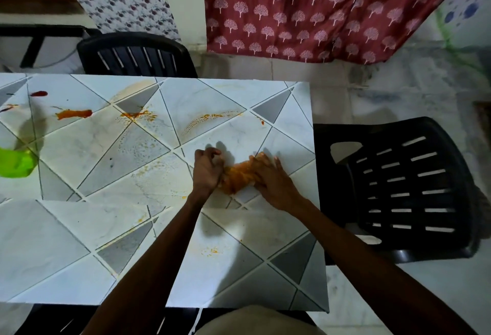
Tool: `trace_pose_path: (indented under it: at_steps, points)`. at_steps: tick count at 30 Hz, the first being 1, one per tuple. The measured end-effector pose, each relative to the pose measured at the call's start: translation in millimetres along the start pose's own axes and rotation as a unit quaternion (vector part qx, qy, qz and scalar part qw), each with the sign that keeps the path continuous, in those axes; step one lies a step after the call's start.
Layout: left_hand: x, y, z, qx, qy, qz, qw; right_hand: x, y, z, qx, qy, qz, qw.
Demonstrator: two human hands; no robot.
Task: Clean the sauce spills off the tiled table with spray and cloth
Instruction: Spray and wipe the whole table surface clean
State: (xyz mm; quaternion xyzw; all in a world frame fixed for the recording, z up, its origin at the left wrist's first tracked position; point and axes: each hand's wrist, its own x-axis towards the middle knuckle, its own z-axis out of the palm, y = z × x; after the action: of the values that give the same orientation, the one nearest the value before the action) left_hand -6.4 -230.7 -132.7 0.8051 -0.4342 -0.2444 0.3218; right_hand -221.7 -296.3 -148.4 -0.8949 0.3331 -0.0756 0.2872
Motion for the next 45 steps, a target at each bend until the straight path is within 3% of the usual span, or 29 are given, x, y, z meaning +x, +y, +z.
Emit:
trace_pose_path:
  at_steps: [1,3,5,6,8,9,12,14,17,20,22,25,29,32,36,38,42,45]
  points:
    - [7.0,1.1,0.6,-0.023,0.025,-0.002,0.999,3.8,-2.9,-12.2,0.103,0.006,0.057,0.993]
    - [24.3,12.1,2.8,-0.049,0.048,-0.014,0.998,9.1,-4.7,-40.1,0.288,0.059,0.157,0.943]
    - [42.2,25.3,8.7,-0.05,0.019,-0.015,0.998,14.7,4.7,-61.5,0.433,0.114,0.248,0.859]
    - [49.7,31.4,12.8,-0.04,0.001,-0.009,0.999,16.0,10.9,-70.9,0.518,0.127,0.283,0.797]
    - [68.6,40.7,26.9,0.016,-0.039,0.033,0.999,17.8,28.2,-89.8,0.644,0.146,0.303,0.687]
    - [78.0,44.0,33.6,0.057,-0.062,0.058,0.995,18.6,35.6,-98.7,0.676,0.163,0.3,0.653]
    - [111.2,56.8,52.6,0.176,-0.122,0.131,0.968,28.9,65.9,-124.1,0.706,0.244,0.28,0.603]
    - [129.3,59.4,58.4,0.234,-0.139,0.17,0.947,41.8,78.1,-137.8,0.631,0.319,0.282,0.649]
    - [160.4,56.2,60.1,0.325,-0.185,0.162,0.913,72.6,86.7,-145.5,0.37,0.369,0.276,0.807]
    - [180.5,49.2,62.5,0.358,-0.242,0.148,0.89,99.2,103.6,-123.9,0.099,0.289,0.228,0.924]
    - [186.0,44.9,64.0,0.341,-0.252,0.149,0.893,111.3,126.1,-94.9,-0.11,0.179,0.148,0.966]
    - [186.6,34.8,61.1,0.307,-0.244,0.173,0.903,122.7,150.9,-73.0,-0.271,0.071,0.072,0.957]
    - [187.4,25.2,59.8,0.277,-0.247,0.192,0.908,142.3,168.1,-75.8,-0.292,0.032,0.024,0.956]
    - [184.8,28.8,59.4,0.274,-0.248,0.19,0.91,168.0,175.1,-80.0,-0.267,0.05,0.068,0.96]
    - [185.3,27.5,59.5,0.26,-0.238,0.191,0.916,213.4,171.5,-87.2,-0.212,0.089,0.192,0.954]
    - [186.3,24.8,60.3,0.248,-0.241,0.193,0.918,214.4,170.9,-83.9,-0.209,0.111,0.207,0.949]
    - [187.7,25.1,61.6,0.243,-0.245,0.186,0.92,143.6,147.7,-51.8,-0.199,0.166,0.186,0.948]
    - [186.4,25.0,61.0,0.24,-0.244,0.185,0.921,74.4,123.6,-32.8,-0.164,0.129,0.188,0.96]
